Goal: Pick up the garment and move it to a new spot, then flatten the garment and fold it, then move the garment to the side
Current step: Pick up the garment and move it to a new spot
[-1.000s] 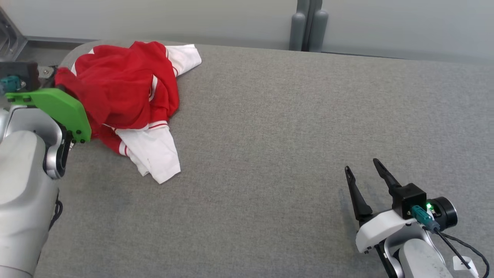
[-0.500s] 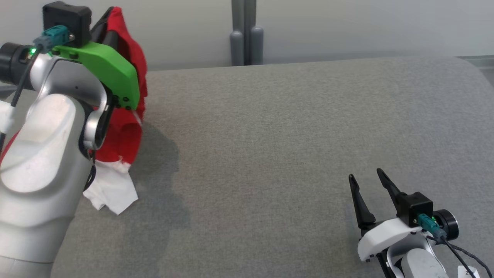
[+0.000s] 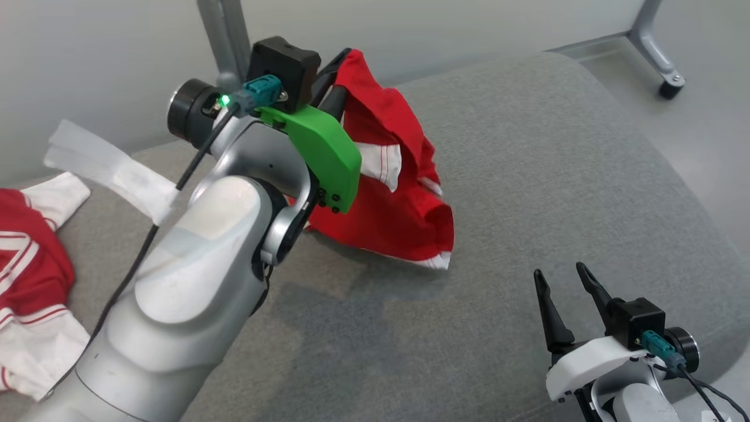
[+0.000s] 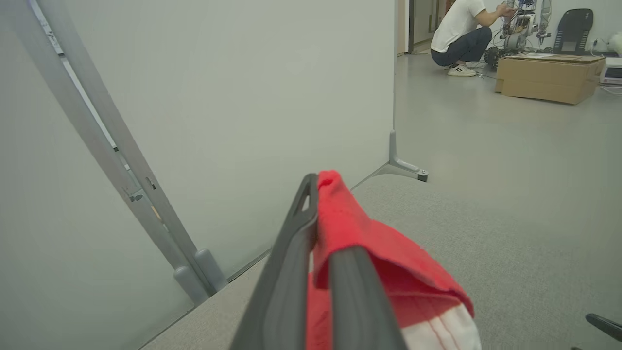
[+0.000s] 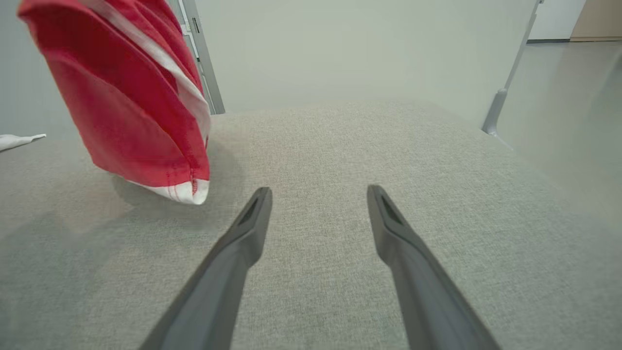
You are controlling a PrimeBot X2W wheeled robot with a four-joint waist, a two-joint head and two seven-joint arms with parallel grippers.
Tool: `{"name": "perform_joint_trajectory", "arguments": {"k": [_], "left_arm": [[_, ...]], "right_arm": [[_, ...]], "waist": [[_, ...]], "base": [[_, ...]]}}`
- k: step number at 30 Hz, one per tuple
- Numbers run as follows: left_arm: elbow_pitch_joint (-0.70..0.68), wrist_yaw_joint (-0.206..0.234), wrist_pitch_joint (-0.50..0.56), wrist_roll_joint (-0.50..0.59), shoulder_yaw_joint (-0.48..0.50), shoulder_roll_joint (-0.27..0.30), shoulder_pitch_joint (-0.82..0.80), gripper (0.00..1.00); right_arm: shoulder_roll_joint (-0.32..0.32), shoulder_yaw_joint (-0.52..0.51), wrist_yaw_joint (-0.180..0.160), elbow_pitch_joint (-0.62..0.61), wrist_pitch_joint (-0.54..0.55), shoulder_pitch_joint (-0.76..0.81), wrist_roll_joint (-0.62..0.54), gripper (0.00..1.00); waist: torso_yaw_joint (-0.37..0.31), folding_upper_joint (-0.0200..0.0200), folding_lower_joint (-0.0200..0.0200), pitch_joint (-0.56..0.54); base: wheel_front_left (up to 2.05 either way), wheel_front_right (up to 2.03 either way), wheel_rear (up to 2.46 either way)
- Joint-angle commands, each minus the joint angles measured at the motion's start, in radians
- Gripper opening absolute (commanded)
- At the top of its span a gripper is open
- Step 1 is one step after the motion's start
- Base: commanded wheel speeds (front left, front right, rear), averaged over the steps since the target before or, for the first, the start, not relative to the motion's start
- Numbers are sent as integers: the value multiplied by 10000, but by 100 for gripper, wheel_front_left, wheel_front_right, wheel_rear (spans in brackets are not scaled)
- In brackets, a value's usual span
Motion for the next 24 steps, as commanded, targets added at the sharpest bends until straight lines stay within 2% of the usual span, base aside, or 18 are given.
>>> {"name": "perform_joint_trajectory", "arguments": {"k": [1,9,22,23,24], "left_arm": [[157,99,-4,-111,-60,-46,285,0],[1291,176,-193,-366,-301,-170,1337,0],[3484,-190,-951,-786,-469,-357,2283,0],[3588,-198,-1063,-692,-515,-353,2277,12],[3681,-234,-1188,-720,-514,-403,2312,78]], "right_arm": [[-7,-15,-12,-45,-34,142,58,100],[-4,-70,-13,-121,-34,200,97,100],[-8,-33,-14,-60,-34,-35,-63,100],[-6,-12,-14,-43,-34,-35,-110,100],[-8,-28,-14,-34,-34,-40,-154,100]], "waist": [[-1117,-1,0,77],[-1405,-1,0,267],[-583,-1,0,406],[-509,-1,0,379],[-424,-1,0,348]], "base": [[0,0,0],[0,0,0],[0,0,0],[0,0,0],[0,0,0]]}}
